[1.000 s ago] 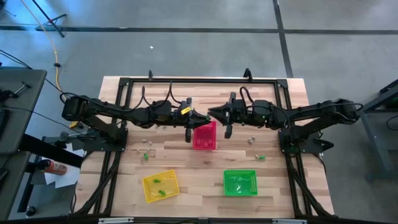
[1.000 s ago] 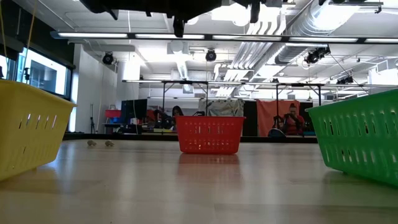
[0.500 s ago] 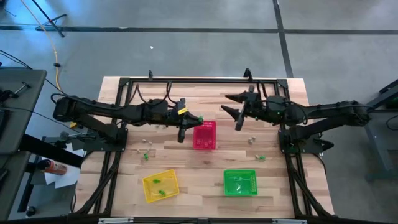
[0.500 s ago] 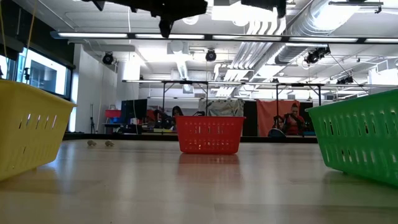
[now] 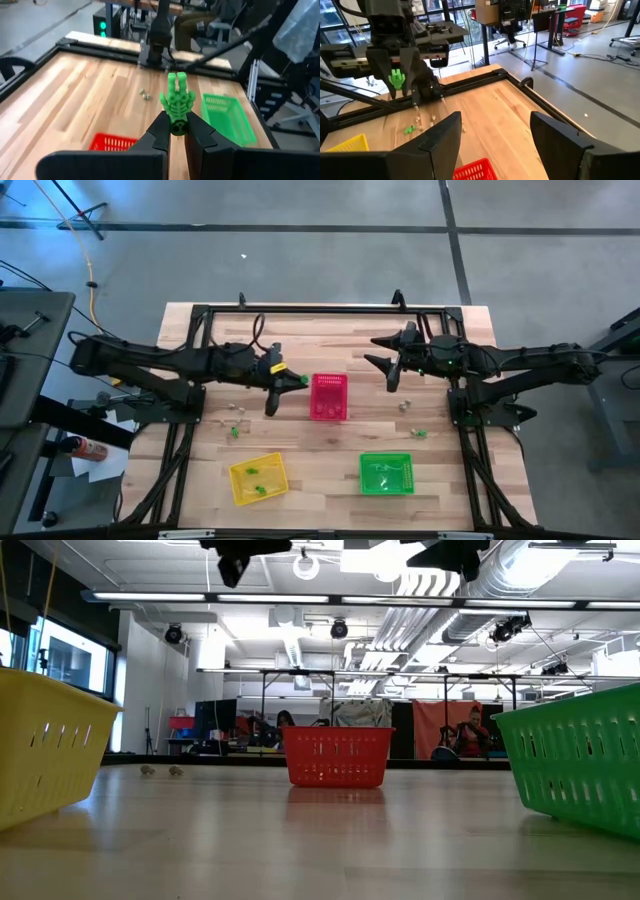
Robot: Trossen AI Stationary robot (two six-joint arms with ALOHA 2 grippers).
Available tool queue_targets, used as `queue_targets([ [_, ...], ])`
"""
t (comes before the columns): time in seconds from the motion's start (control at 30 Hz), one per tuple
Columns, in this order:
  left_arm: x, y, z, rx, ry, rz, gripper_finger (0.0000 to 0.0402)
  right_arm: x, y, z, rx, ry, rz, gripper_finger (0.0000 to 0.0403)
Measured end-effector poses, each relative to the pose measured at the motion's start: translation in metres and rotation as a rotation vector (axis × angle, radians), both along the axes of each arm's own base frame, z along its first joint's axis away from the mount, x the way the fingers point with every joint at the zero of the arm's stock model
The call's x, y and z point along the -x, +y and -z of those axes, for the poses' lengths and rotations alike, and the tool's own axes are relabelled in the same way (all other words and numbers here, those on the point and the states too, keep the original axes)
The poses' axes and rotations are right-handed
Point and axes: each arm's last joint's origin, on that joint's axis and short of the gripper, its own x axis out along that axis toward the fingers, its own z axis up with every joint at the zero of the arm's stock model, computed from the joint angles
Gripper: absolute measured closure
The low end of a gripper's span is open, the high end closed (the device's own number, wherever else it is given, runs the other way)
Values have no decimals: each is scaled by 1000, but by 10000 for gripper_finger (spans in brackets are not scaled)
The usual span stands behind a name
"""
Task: Sort Halloween decoration
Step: Put the top right green skeleton toy into the yellow bin
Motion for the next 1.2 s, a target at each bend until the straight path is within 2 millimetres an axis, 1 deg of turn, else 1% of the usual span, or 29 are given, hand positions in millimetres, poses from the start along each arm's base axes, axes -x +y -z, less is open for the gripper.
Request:
queue_targets([
  [0.2,11,-12,3,29,81,12,392,0,0,1,7,8,-1,171],
  [0.47,21,-34,19,124,239,43,392,0,0,1,0,7,1,171],
  [0.6,28,-51,31,226,299,79,392,0,0,1,0,8,1,171],
  [0.83,49,-95,50,445,427,151,392,0,0,1,0,8,1,171],
  [1.03,77,-132,77,583,592,173,392,0,0,1,-4,7,2,171],
  [1.1,83,-141,89,610,616,166,392,0,0,2,-17,5,5,171],
  [1.2,88,-147,107,653,621,125,392,0,-1,2,-16,10,25,171],
])
